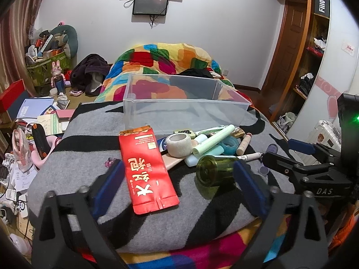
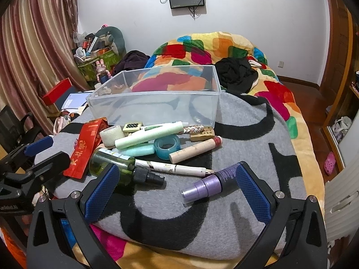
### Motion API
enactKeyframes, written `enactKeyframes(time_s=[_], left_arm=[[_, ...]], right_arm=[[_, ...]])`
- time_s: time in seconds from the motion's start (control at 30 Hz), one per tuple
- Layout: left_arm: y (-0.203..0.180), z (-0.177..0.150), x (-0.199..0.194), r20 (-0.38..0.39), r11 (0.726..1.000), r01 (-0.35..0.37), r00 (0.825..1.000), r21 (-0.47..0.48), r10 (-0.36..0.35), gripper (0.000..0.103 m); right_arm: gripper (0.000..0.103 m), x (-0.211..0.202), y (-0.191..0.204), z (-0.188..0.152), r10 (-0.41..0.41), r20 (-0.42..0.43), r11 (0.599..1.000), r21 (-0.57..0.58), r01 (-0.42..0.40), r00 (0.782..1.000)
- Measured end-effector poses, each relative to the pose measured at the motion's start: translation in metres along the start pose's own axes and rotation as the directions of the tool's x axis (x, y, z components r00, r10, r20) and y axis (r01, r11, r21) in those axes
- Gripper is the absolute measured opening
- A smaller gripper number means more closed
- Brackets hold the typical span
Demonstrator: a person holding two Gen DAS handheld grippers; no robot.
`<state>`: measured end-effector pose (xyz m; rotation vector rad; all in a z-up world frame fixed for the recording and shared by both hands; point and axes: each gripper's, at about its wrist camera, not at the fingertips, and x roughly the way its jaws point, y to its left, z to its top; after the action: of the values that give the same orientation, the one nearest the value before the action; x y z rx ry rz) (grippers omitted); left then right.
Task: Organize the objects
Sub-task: 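Grasp the pink charm with the left gripper while the right gripper grasps the purple bottle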
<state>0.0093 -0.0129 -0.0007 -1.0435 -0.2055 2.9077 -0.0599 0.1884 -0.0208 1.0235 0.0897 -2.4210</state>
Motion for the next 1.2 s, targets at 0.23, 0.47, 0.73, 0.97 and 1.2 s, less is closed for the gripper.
enactKeyframes(time_s=[0.23,0.47,0.73,0.97,1.2], left_arm=[[0.025,0.003,0.003,-0.015,0.997,-0.04,0.999,-0.059,0.039,0.077],[0.061,0.009,0.008,-0.033,0.986,-0.134,0.991,-0.103,0.132,0.071],[0.103,-0.005,0.037,-0.17,0.969,-0.178,0.974,-0.174,0.149,0.044],[0.093,-0.006,0.052,-0.202,0.981,-0.173,0.967,-0.091,0.152,0.044],[0.086,0.002,0.07,-0.208,0.978,-0.204,0.959,-0.041,0.192,0.044]], right_arm=[[0.099,-0.004,-0.006,0.003,-0.031,0.027,0.999,0.017,0.03,0.999],[0.088,-0.002,-0.025,0.006,-0.063,0.023,0.995,0.083,0.061,0.998],[0.073,0.015,-0.047,-0.004,-0.073,-0.061,0.983,0.166,0.082,0.995],[0.073,0.029,-0.045,-0.012,-0.061,-0.122,0.983,0.163,0.08,0.991],[0.061,0.037,-0.048,-0.013,-0.064,-0.136,0.981,0.173,0.087,0.989]])
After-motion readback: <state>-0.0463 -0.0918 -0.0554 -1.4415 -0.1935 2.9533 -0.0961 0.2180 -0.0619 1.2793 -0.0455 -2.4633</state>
